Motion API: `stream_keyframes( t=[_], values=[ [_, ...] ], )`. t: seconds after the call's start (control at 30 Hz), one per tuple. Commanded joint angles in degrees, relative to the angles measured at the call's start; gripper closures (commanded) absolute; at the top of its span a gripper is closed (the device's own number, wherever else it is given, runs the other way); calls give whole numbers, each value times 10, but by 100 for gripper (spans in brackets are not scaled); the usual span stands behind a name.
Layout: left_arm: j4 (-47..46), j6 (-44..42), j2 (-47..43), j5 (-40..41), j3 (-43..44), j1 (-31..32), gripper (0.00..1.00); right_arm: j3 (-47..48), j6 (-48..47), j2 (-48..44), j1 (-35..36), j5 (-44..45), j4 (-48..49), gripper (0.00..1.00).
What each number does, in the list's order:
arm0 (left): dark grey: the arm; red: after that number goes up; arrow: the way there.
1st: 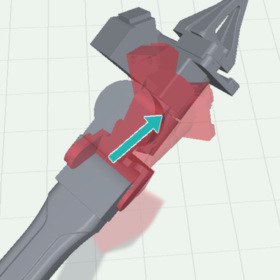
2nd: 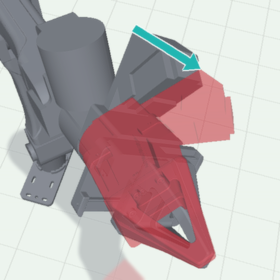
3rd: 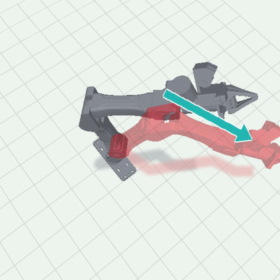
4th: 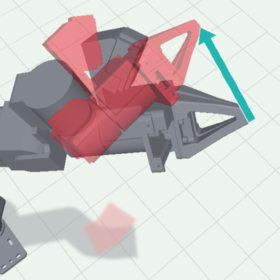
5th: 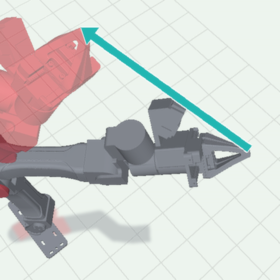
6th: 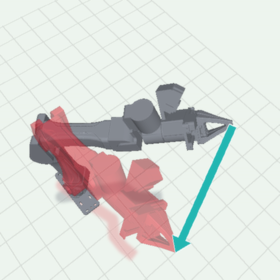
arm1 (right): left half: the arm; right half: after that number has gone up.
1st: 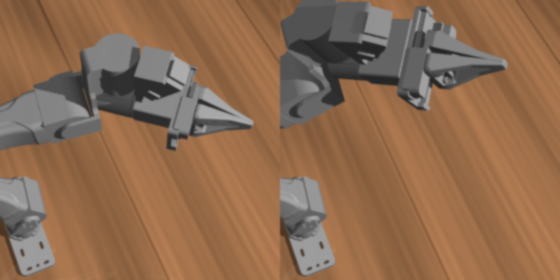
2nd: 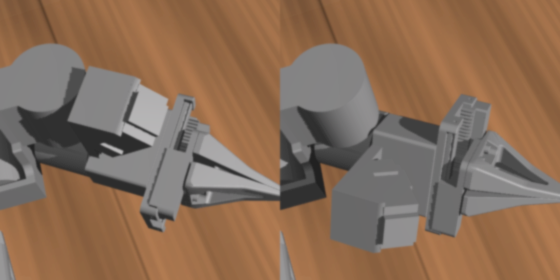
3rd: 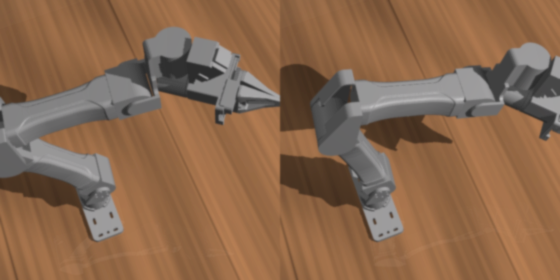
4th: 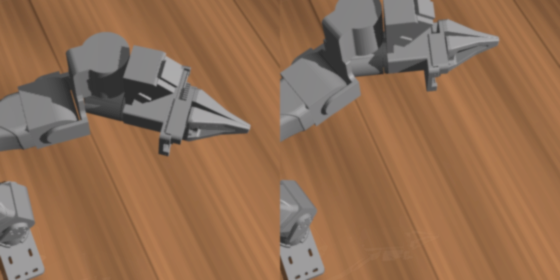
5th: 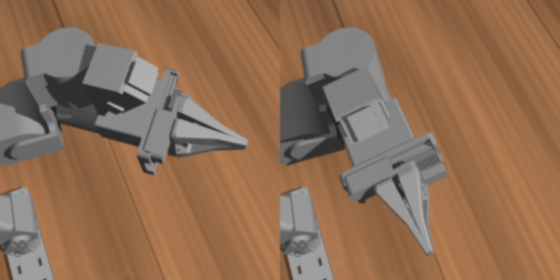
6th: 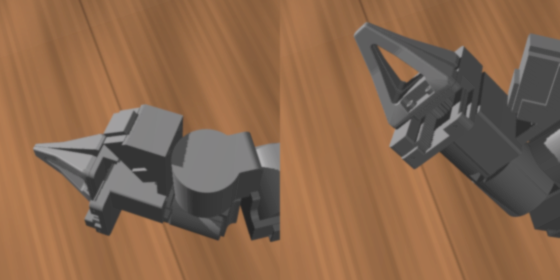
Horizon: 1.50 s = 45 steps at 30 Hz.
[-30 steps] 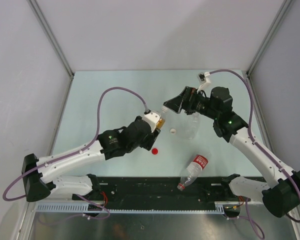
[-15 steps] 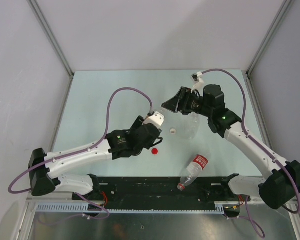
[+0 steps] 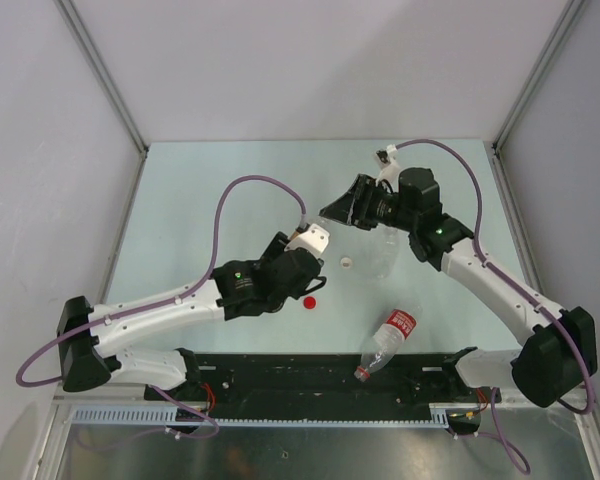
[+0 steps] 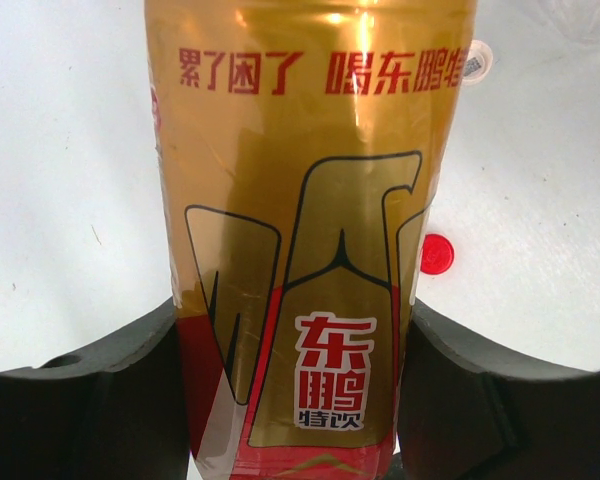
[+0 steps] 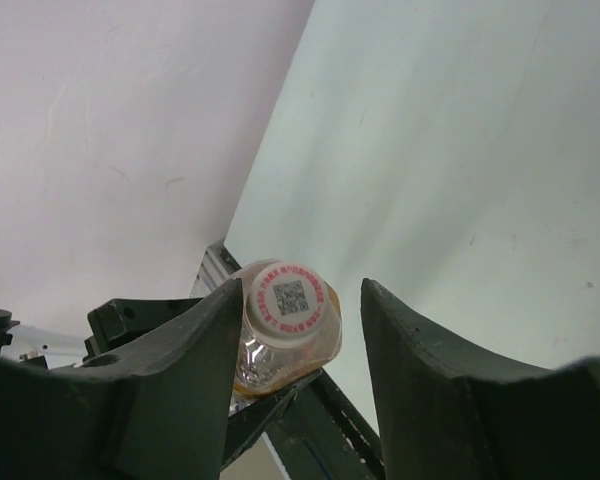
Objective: Unscrew the bottle caps
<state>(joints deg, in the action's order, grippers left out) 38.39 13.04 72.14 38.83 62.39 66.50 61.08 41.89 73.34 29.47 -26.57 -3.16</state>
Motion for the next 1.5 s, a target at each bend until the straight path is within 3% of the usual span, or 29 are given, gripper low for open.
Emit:
stream_keyframes(
  t=[0.0, 0.2, 0.43, 0.5, 0.77, 0.93, 1.47],
  values=[
    [-8, 0, -3, 15, 25, 7, 87, 26, 16, 8, 3, -18, 46, 48],
    [-7, 0, 5, 22, 27, 11, 87, 26, 22, 16, 10, -16, 50, 57],
    [-8, 5, 10, 23, 26, 13, 87, 26, 33, 18, 15, -28, 63, 94],
    [-8, 9, 7, 24, 25, 13, 88, 26, 29, 16, 16, -30, 64, 99],
    [-20, 29, -9, 4, 17, 13, 99, 15, 7, -4, 24, -51, 91, 100],
    [-72, 21, -43, -49, -7, 11, 100, 5, -5, -23, 22, -67, 101, 100],
    [-317, -42, -190, -457, -125, -19, 100, -15, -68, -70, -4, -196, 132, 100]
  ],
)
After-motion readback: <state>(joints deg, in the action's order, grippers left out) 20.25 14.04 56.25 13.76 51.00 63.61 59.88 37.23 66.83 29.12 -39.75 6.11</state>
